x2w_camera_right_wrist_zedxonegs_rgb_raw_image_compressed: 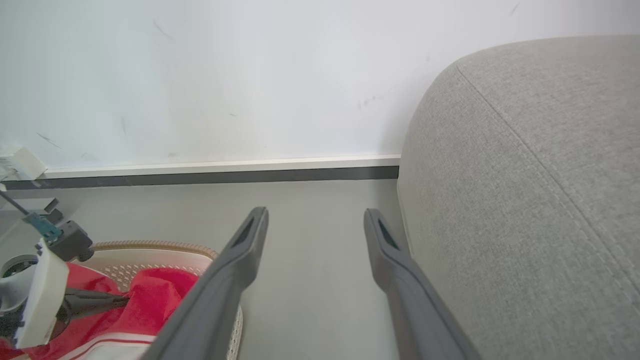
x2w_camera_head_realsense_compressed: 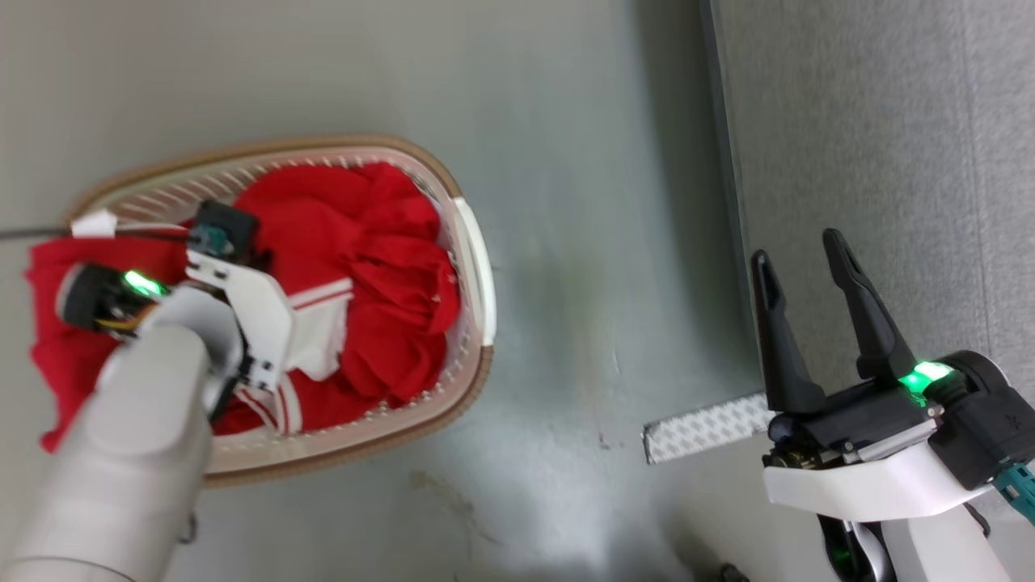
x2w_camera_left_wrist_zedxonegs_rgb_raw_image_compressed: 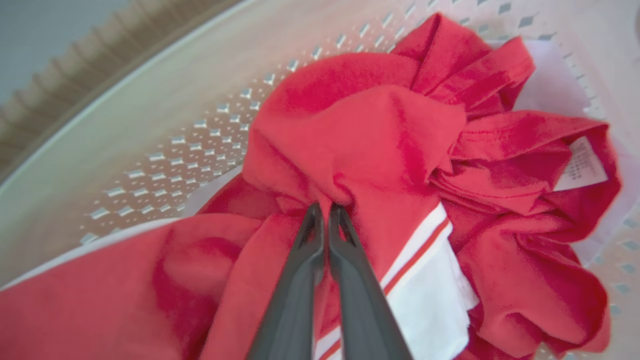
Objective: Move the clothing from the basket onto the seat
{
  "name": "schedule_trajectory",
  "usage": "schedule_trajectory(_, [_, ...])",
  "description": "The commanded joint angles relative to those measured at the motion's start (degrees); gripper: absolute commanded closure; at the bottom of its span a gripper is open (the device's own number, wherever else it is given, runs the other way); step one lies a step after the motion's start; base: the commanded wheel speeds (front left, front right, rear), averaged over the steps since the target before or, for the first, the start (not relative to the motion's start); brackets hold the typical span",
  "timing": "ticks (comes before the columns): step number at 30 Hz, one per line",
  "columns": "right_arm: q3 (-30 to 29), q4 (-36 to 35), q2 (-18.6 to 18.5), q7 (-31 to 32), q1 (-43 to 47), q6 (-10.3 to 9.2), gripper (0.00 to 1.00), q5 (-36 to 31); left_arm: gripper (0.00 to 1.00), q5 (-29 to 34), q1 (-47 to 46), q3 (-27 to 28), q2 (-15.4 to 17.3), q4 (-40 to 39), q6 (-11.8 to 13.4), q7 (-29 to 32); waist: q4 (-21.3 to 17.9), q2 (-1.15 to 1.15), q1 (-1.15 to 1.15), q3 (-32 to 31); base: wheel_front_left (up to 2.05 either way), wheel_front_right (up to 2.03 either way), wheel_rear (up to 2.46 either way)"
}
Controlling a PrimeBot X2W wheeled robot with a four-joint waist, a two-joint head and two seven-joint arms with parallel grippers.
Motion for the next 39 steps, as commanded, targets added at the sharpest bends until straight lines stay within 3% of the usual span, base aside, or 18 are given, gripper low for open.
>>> schedule_trajectory(1, [-0.8,0.56,-0.07,0.03,1.06,-0.12,0.0,-0.51,1.0,-1.48,1.69,0.55,-0.94,-0.55,0.01,-1.43,2.14,0.0,0.0,-3.82,0.0,0.0,0.0])
schedule_trajectory(15, [-6.74,4.35,-0.1,0.03,5.95,-0.12,0.0,-3.71,1.0,-11.81,12.0,3.92,-8.12,-5.52,-1.77,-9.66,8.32,0.0,0.0,-22.63,0.0,0.0,0.0])
schedule_trajectory(25, [-9.4,6.04,-0.1,0.03,11.37,-0.12,0.0,-5.7,1.0,-17.78,20.65,6.41,-10.04,-14.28,-1.92,-13.01,11.11,0.0,0.0,-34.49,0.0,0.0,0.0])
schedule_trajectory(39, [-11.46,6.59,-0.1,0.03,16.8,-0.12,0.0,-7.34,1.0,-20.6,32.8,9.62,-7.66,-31.78,3.43,-14.13,11.99,0.0,0.0,-43.64,0.0,0.0,0.0])
